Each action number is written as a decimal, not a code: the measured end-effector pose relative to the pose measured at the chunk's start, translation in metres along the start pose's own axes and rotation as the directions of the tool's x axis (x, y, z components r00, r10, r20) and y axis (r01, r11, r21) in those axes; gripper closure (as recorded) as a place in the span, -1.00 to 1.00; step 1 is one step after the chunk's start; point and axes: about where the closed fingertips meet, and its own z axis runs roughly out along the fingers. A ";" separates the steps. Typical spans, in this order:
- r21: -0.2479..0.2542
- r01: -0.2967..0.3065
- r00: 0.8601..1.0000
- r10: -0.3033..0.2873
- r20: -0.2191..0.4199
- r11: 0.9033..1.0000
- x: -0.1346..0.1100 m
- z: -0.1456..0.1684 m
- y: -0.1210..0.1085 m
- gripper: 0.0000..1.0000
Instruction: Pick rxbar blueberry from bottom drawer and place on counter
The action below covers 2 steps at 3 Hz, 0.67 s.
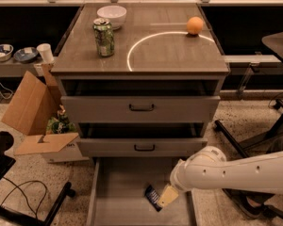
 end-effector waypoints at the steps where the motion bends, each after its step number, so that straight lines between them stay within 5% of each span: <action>1: 0.055 -0.155 0.988 0.156 -0.017 0.986 0.040 0.011 -0.031 -1.00; 2: 0.054 -0.168 0.986 0.169 -0.016 0.984 0.038 0.011 -0.029 -1.00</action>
Offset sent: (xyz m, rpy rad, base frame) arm 0.0077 -0.0355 -0.0186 -0.0045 0.0071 -0.1276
